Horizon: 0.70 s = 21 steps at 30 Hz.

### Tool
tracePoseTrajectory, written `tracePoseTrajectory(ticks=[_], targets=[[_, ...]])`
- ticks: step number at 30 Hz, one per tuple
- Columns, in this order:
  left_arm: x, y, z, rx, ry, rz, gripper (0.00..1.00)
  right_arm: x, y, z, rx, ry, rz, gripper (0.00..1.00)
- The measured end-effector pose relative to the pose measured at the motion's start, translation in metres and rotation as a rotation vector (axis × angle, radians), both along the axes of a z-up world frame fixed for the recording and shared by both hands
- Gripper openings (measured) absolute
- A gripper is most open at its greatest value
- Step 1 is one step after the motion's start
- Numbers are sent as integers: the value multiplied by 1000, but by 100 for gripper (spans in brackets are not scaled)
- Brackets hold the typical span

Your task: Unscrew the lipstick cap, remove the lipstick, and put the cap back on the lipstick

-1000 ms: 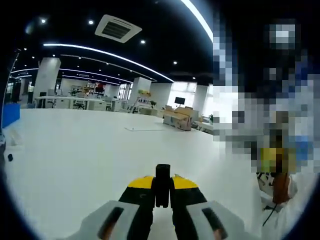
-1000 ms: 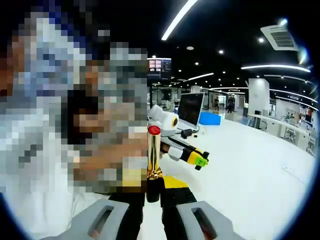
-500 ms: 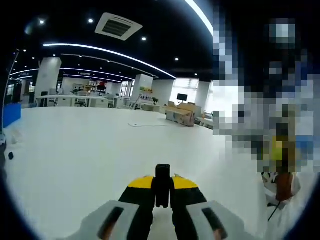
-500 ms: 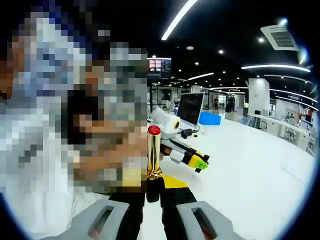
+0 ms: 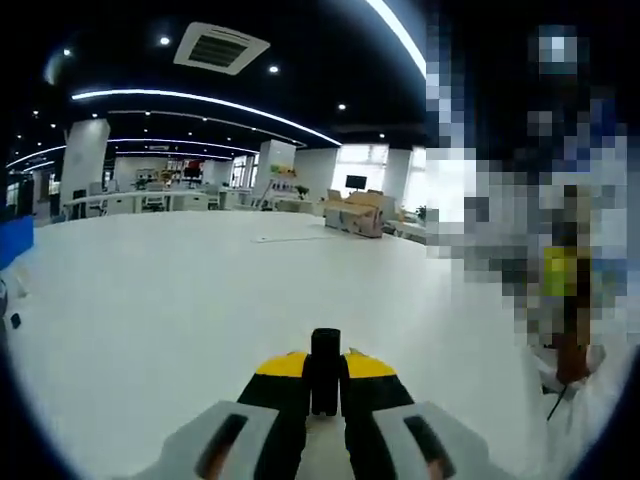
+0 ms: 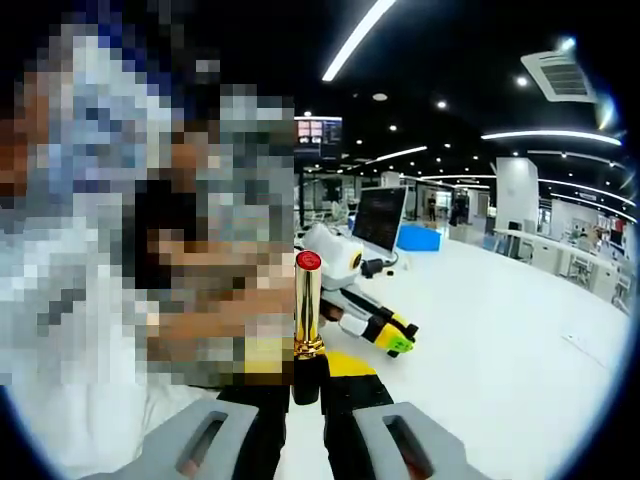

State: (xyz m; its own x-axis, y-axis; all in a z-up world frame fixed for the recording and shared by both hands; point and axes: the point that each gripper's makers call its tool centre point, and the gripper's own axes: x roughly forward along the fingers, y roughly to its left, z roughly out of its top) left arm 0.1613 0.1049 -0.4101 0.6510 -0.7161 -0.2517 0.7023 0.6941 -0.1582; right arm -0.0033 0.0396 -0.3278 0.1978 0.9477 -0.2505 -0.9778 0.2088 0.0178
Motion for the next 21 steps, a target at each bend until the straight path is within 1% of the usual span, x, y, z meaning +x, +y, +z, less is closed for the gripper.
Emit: tracePoseTrajectory(ticks=[4,10,12,14,17,21], targets=[[0,0,-4,19,2,0,13,0,-1,1,3,-1,1,11],[-1,-1,-3,18,1,-5,13,1,-1,1,2,-1,-3,11],[-1,1,-4,40,-9,-8,13,0,-1,1,0,-2,-1,11],[-1,1,-6,52,-7,-14,14,0,0,1,-1,-3,0,11],[-1,1,-5,33,10,-15,15,0,0,0,-2,-2,0,11],[0,2,-2,28,7,-7,15,1,0,0,-3,0,0,11]])
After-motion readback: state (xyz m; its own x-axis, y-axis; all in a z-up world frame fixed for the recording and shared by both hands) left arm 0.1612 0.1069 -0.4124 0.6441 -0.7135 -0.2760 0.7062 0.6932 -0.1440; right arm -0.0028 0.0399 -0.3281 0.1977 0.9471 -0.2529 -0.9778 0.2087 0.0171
